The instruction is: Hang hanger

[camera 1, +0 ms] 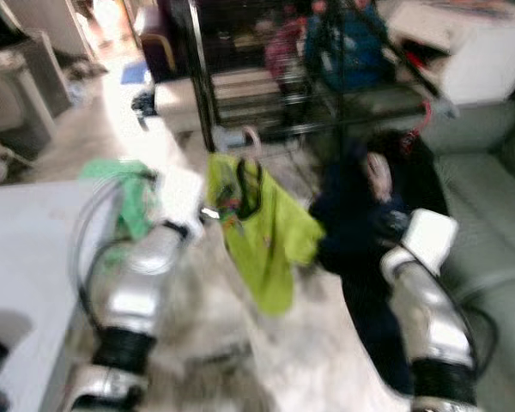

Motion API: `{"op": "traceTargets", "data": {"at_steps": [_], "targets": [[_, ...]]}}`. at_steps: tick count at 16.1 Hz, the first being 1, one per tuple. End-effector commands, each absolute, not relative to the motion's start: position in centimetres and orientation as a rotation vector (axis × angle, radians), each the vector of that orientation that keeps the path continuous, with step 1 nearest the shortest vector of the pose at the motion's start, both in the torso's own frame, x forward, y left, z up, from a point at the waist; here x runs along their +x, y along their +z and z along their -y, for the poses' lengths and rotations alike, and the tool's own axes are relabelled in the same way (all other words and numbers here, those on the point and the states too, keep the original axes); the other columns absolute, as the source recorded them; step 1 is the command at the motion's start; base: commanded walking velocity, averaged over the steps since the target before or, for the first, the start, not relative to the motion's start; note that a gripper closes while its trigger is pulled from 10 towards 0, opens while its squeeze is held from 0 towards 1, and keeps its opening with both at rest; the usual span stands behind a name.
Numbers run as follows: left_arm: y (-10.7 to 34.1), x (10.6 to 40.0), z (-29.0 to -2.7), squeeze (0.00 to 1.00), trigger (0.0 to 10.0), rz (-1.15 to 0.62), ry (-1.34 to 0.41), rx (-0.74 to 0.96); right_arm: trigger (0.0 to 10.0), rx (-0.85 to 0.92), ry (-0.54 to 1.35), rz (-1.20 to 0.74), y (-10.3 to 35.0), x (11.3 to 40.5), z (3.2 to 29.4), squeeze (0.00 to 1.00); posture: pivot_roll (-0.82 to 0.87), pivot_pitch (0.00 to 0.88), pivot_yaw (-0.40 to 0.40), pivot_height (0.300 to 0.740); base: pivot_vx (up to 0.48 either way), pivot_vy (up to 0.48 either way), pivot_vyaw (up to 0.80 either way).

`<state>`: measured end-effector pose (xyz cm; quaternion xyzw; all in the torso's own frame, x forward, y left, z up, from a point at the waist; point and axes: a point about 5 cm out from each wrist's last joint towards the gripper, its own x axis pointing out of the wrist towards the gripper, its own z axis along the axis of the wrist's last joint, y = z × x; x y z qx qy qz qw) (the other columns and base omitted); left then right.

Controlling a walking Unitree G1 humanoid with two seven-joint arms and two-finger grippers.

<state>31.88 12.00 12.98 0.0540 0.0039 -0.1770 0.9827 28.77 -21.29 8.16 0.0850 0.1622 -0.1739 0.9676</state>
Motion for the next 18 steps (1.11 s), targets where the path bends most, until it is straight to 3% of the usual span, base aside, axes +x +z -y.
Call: {"op": "traceTargets", "data": {"at_steps": [1,8,14,18], "targets": [[13.3,31.9,-12.9,0.0,10.0,-0.001,-0.327,0.125,10.0,0.181,-0.352,-0.26,9.3,29.5,20.7,0.0,-0.06,0.004,0.037,0.74,0.45,0.0,0.0],[13.1,31.7,-12.6,0.0,10.0,-0.006,-0.323,0.099,10.0,0.176,-0.372,-0.242,9.6,30.6,21.8,0.0,-0.06,0.009,0.033,0.74,0.447,0.0,0.0],[12.6,30.6,-14.1,0.0,10.0,-0.033,-0.18,0.135,10.0,0.229,-0.359,-0.282,10.1,33.3,21.7,0.0,-0.01,0.033,0.03,0.74,0.0,0.0,0.0],[13.6,29.1,-15.3,0.0,10.0,-0.024,-0.132,0.161,10.0,0.366,-0.38,-0.271,11.8,35.8,21.2,0.0,0.03,0.067,0.008,0.74,0.0,0.0,0.0]]}}
